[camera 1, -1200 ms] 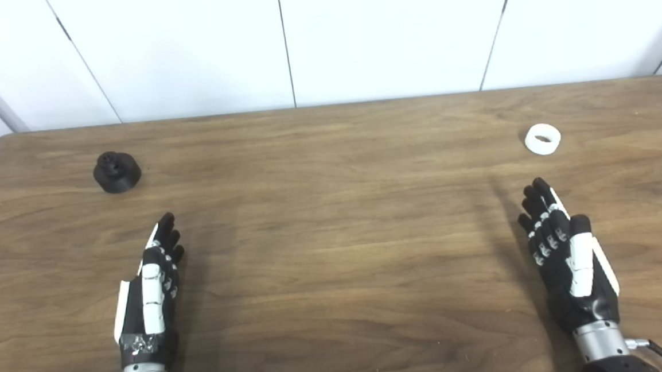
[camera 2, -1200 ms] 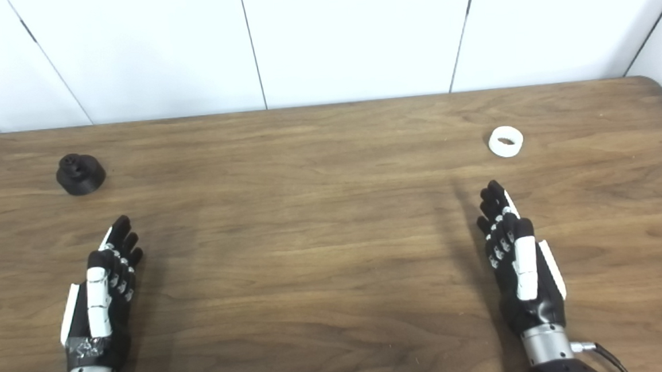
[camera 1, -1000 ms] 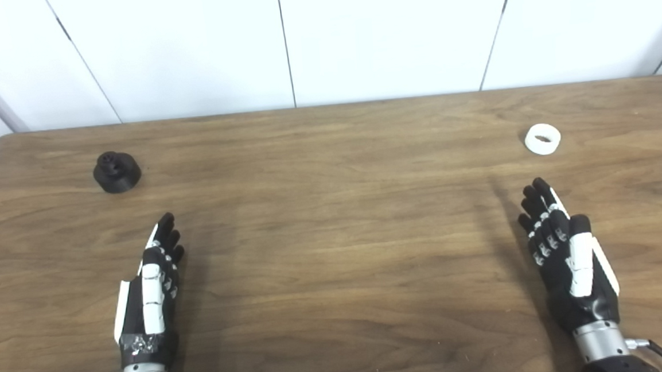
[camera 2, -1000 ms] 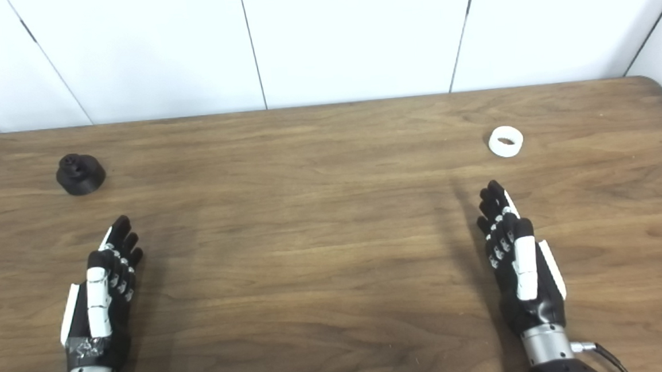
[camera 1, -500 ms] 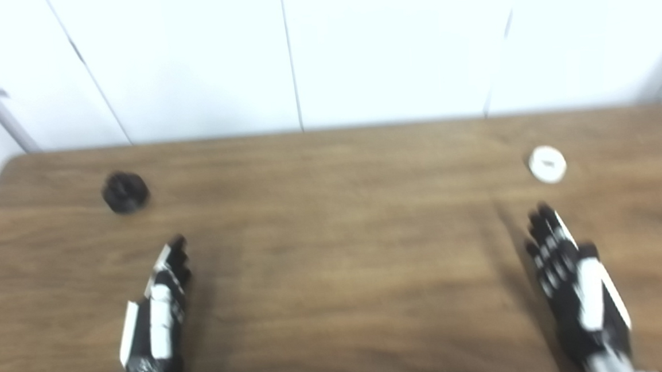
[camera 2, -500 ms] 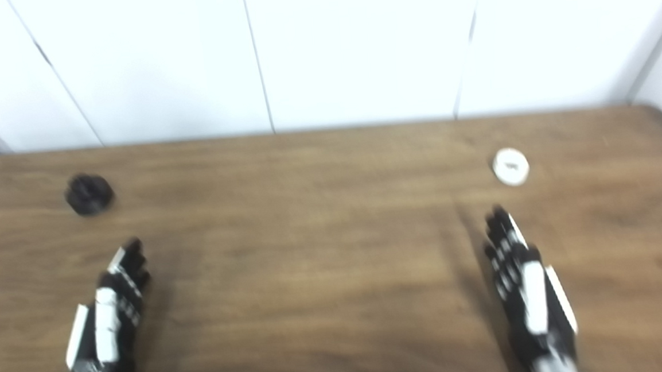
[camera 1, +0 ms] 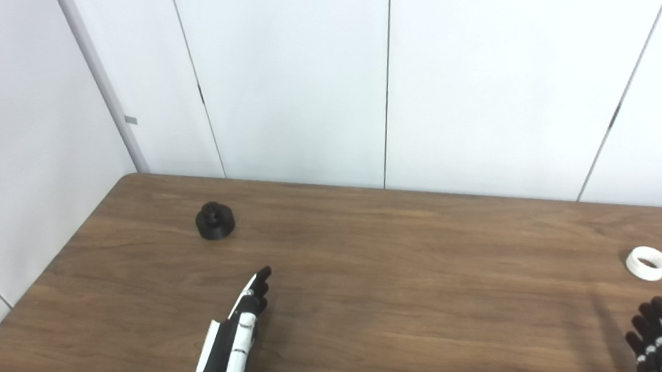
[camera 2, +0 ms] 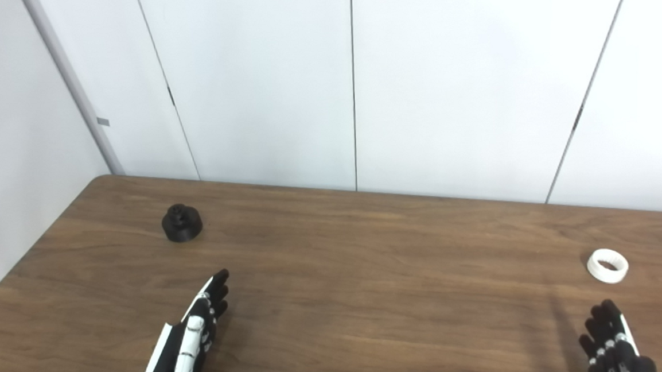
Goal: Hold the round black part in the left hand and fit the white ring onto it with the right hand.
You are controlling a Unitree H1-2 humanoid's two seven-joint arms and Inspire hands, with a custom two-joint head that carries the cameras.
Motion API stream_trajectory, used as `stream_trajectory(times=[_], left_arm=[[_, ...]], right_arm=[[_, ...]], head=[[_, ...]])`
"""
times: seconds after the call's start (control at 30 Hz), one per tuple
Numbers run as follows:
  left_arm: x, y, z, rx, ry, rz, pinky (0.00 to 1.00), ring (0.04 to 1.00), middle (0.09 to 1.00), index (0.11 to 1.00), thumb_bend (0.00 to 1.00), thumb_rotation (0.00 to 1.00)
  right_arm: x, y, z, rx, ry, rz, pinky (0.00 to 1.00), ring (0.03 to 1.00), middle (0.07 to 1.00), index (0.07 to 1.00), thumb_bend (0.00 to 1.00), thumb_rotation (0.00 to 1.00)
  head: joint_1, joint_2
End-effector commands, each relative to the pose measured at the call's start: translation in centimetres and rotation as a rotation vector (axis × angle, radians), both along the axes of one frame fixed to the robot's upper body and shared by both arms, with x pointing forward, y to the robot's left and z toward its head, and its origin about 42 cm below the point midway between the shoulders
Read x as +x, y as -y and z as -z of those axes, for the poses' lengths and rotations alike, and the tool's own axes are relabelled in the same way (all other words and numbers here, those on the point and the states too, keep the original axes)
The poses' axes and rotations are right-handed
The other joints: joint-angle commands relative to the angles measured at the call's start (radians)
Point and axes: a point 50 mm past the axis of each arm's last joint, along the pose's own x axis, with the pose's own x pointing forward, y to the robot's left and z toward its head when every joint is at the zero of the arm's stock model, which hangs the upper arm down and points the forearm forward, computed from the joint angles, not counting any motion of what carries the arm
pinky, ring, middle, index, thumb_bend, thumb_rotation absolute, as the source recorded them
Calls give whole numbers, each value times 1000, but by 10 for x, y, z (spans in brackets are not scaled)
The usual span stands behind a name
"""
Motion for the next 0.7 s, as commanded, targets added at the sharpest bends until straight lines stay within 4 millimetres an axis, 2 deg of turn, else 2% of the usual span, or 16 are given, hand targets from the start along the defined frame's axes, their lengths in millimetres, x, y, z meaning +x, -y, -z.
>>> stream_trajectory(times=[0.0, 0.07, 0.23, 0.5, 0.67], left_arm=[[-2, 17, 10, -43, 5, -4, 1000, 1000, 1000, 960, 481, 969], [-1, 19, 10, -46, 7, -4, 1000, 1000, 1000, 960, 477, 975], [-2, 23, 11, -43, 10, -3, 1000, 1000, 1000, 968, 470, 972], [0, 35, 14, -39, 8, -6, 1000, 1000, 998, 969, 450, 979], [0, 39, 16, -37, 15, -6, 1000, 1000, 1000, 969, 452, 970]], right_arm=[[-11, 6, 24, 5, -63, -1, 1000, 1000, 1000, 1000, 662, 1000], [-11, 7, 24, 21, -63, 0, 1000, 1000, 1000, 1000, 676, 1000], [-12, 8, 26, 55, -59, 21, 1000, 1000, 999, 1000, 620, 1000], [-12, 17, 26, 41, -54, 11, 1000, 1000, 1000, 1000, 582, 1000], [-13, 20, 26, 39, -61, 19, 1000, 1000, 1000, 1000, 599, 1000]], head=[[9, -1], [19, -2], [34, 0], [103, -10], [118, -17]])
